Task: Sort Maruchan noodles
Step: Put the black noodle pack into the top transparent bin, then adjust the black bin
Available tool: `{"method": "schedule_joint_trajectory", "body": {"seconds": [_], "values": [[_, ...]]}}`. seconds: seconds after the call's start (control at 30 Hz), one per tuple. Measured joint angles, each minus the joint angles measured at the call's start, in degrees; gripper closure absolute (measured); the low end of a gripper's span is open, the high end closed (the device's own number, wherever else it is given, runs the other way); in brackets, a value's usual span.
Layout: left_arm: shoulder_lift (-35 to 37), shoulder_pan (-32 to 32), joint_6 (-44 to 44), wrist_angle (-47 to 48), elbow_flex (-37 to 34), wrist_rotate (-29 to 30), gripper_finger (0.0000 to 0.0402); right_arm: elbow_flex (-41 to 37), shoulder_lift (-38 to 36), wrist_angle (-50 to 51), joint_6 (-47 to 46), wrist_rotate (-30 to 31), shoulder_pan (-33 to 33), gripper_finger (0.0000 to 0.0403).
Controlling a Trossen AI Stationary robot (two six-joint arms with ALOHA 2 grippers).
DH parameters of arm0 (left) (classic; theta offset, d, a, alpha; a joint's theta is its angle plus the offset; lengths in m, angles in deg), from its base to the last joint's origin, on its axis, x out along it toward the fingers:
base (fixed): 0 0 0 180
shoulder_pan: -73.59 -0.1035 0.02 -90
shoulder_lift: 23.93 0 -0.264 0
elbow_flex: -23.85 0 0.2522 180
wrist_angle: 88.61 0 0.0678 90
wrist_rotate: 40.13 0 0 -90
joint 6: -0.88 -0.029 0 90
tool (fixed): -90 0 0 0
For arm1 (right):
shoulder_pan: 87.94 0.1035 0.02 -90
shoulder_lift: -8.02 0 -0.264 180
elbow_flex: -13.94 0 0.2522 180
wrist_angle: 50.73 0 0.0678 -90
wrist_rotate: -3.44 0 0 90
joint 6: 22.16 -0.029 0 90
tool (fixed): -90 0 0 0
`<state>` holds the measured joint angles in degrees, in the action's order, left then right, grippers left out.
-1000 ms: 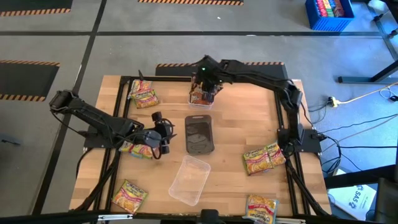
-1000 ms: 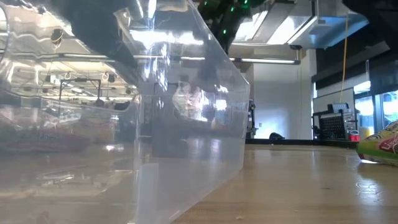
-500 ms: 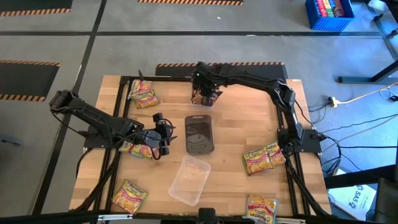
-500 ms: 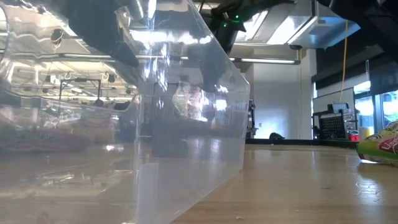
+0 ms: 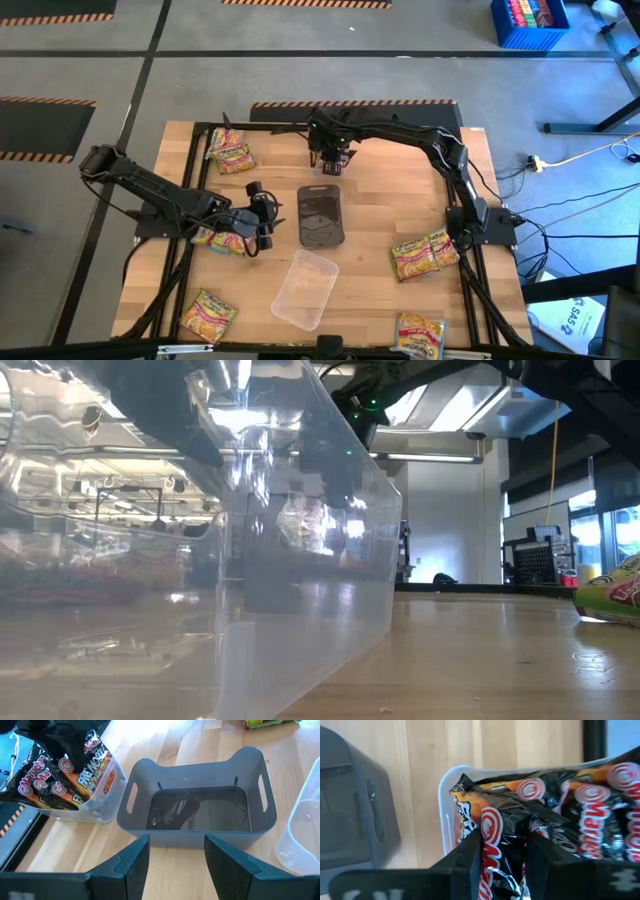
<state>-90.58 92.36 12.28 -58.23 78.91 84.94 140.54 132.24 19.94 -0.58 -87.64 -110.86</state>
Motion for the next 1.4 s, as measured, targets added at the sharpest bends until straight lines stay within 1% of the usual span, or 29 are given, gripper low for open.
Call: {"method": "schedule_joint_trajectory", "body": {"seconds": [0.13, 0.23, 0.37, 0.47, 0.53, 0.6, 0.7, 0.77, 0.87, 1.0, 1.1, 1.13, 1.27, 1.4], "values": [[0.0, 0.0, 0.0, -0.2, 0.0, 0.0, 0.022, 0.0, 1.1, -0.6, -0.1, -0.2, 0.0, 0.0307], [0.0, 0.0, -0.3, -0.3, 0.0, 0.1, 0.022, 0.0, 1.5, -1.4, 0.0, -1.2, 0.4, 0.0292], [0.0, 0.0, -1.3, -0.7, 0.0, 0.1, 0.022, 0.0, 1.5, -1.8, 0.1, -2.9, 0.4, 0.0239], [0.0, 0.0, -1.5, -1.0, 0.0, 0.1, 0.022, 0.0, 1.5, -1.1, -0.4, -2.6, 0.5, 0.0196], [-0.1, 0.0, -1.5, -1.0, 0.0, 0.0, 0.022, 1.4, 1.5, 3.3, -0.5, -1.7, 0.5, 0.0174], [-0.5, 0.0, -1.5, -1.1, 0.0, 0.0, 0.022, 4.0, 1.3, 8.0, -1.4, -2.4, 1.1, 0.0157], [-1.2, 0.0, -1.5, -1.3, 0.0, 0.1, 0.022, 7.8, -1.0, 15.4, -4.2, -3.5, 2.4, 0.0144], [-2.2, 0.0, -1.4, -1.2, 0.0, -0.1, 0.022, 8.2, -3.4, 19.4, -6.0, -3.3, 3.7, 0.0142], [-4.7, 0.0, -1.1, -1.5, 0.0, -0.1, 0.022, 5.6, -7.3, 24.0, -9.4, -1.5, 5.9, 0.0145], [-8.2, -0.1, -1.4, -1.5, -1.0, -0.2, 0.022, -3.2, -15.1, 21.7, -12.6, -0.7, 9.5, 0.0154], [-10.3, -1.3, 1.4, -2.5, -2.7, -1.0, 0.022, -13.8, -20.9, 14.6, -15.4, 0.3, 12.5, 0.0163], [-10.7, -2.0, 2.2, -3.5, -3.5, -2.6, 0.022, -17.7, -22.7, 12.4, -15.9, 0.7, 13.5, 0.0166], [-12.1, -5.7, 2.6, -11.1, -6.7, -9.1, 0.022, -35.4, -30.4, -1.0, -19.0, 2.2, 17.2, 0.0184], [-13.9, -9.1, 1.6, -18.4, -8.3, -11.5, 0.022, -51.4, -34.5, -18.0, -20.4, 2.4, 19.6, 0.0203]]}}
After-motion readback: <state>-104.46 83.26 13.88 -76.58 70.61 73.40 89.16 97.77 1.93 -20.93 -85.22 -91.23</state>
